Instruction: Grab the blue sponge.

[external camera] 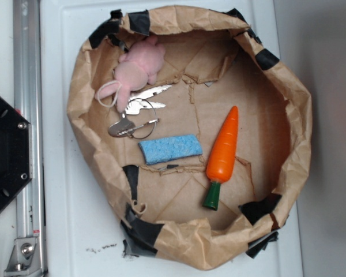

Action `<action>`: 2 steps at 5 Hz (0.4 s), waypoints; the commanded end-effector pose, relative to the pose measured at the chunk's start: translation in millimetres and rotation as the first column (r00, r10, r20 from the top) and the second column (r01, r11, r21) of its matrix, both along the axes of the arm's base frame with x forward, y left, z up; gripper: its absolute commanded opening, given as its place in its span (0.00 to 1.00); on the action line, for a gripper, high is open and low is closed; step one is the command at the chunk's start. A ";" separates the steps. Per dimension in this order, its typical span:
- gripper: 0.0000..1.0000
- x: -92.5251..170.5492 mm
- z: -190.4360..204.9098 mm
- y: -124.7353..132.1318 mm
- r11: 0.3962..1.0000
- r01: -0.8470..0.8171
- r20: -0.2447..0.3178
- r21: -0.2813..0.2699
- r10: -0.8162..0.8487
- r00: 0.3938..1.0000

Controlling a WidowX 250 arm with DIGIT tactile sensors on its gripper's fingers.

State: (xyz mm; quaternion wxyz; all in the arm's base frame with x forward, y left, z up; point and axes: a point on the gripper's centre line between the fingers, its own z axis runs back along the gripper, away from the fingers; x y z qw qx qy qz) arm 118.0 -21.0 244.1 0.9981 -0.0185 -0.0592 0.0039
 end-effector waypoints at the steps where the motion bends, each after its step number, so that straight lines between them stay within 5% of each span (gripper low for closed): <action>1: 1.00 0.0 0.0 0.0 1.000 0.000 0.000 0.000 0.000 1.000; 2: 1.00 49.1 -36.2 7.4 0.999 0.049 0.036 0.016 -0.050 0.998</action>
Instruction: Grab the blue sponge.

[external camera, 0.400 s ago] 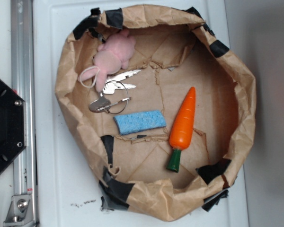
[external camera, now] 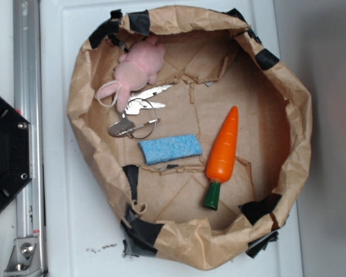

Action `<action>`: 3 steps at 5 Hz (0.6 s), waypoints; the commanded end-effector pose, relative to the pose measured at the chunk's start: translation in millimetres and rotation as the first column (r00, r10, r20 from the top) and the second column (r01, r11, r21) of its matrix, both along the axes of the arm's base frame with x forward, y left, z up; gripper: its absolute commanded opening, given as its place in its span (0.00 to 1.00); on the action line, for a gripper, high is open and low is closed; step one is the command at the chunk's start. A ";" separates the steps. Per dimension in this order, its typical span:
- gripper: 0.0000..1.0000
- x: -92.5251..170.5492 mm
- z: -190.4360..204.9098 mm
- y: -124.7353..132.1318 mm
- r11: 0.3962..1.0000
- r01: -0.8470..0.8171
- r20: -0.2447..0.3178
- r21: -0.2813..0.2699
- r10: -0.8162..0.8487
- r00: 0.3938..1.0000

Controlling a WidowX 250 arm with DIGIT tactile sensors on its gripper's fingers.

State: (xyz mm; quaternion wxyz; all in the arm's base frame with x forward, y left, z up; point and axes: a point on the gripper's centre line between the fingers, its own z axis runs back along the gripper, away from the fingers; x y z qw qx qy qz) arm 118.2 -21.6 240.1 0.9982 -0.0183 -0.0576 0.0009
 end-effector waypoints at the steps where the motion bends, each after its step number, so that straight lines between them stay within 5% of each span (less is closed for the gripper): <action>1: 1.00 80.7 -64.2 18.0 0.995 0.012 0.063 0.102 -0.018 0.998; 3: 1.00 111.6 -118.9 52.6 0.993 -0.105 -0.047 0.057 0.108 0.993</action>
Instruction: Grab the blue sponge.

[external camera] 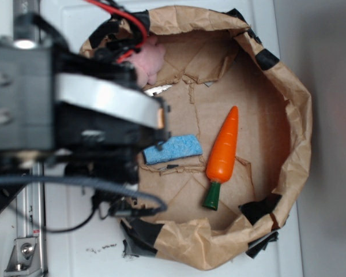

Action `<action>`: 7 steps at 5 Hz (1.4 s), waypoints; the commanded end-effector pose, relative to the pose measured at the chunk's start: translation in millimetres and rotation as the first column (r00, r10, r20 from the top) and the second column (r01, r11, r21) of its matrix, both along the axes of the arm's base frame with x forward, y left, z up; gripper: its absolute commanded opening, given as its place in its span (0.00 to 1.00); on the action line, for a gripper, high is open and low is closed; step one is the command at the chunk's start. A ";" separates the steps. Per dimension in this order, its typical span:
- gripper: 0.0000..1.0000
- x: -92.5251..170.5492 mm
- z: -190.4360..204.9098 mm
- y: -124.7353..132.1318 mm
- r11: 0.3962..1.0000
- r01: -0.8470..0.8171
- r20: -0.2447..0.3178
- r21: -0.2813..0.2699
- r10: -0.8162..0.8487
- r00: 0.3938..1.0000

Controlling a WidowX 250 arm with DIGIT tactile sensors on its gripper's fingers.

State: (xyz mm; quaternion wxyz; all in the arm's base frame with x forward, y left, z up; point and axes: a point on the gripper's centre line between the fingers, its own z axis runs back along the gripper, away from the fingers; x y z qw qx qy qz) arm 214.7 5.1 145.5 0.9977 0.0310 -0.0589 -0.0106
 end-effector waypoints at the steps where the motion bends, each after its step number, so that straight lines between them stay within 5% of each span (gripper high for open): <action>1: 1.00 37.2 -58.5 22.6 0.987 -0.158 -0.093 -0.005 0.157 0.983; 2: 1.00 58.8 -107.2 -3.3 0.988 -0.155 -0.157 -0.014 0.151 0.976; 4: 0.92 60.3 -135.7 -45.5 1.000 0.013 -0.179 -0.007 -0.014 0.984; 5: 0.00 57.6 -132.3 -39.1 1.000 -0.010 -0.172 -0.016 0.007 0.985; 7: 0.00 52.9 -95.2 -20.1 0.999 -0.019 -0.103 0.039 0.023 0.994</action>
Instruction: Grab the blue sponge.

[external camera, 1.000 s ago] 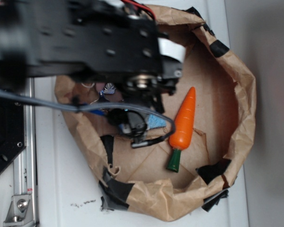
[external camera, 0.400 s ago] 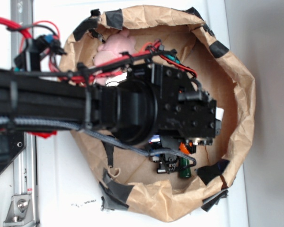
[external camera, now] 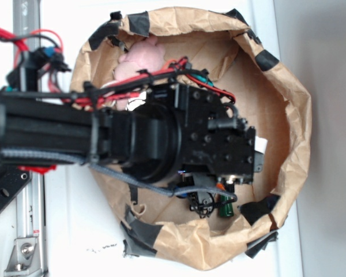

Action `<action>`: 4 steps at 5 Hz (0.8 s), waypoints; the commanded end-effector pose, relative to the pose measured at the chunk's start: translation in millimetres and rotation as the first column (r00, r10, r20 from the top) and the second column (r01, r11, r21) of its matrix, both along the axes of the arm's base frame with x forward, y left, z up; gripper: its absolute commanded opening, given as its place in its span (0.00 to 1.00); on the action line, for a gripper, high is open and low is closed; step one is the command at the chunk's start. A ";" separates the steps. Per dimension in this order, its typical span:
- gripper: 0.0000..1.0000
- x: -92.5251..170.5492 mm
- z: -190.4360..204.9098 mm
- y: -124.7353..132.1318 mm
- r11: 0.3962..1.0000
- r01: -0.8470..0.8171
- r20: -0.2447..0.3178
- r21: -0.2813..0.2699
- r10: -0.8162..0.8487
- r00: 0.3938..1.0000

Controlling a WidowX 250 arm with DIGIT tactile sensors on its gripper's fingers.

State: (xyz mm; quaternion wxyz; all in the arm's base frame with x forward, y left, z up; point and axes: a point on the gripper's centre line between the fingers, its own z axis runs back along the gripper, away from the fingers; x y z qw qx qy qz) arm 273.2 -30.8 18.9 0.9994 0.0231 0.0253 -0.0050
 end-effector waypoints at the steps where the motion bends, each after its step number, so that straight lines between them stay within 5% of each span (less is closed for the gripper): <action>1: 0.00 -3.0 79.6 40.0 0.998 0.036 0.134 0.048 -0.042 0.990; 2: 0.00 -6.2 130.0 62.9 0.998 -0.013 0.241 0.061 -0.002 0.971; 4: 0.00 -33.2 154.7 73.0 0.999 -0.025 0.202 0.028 0.018 0.979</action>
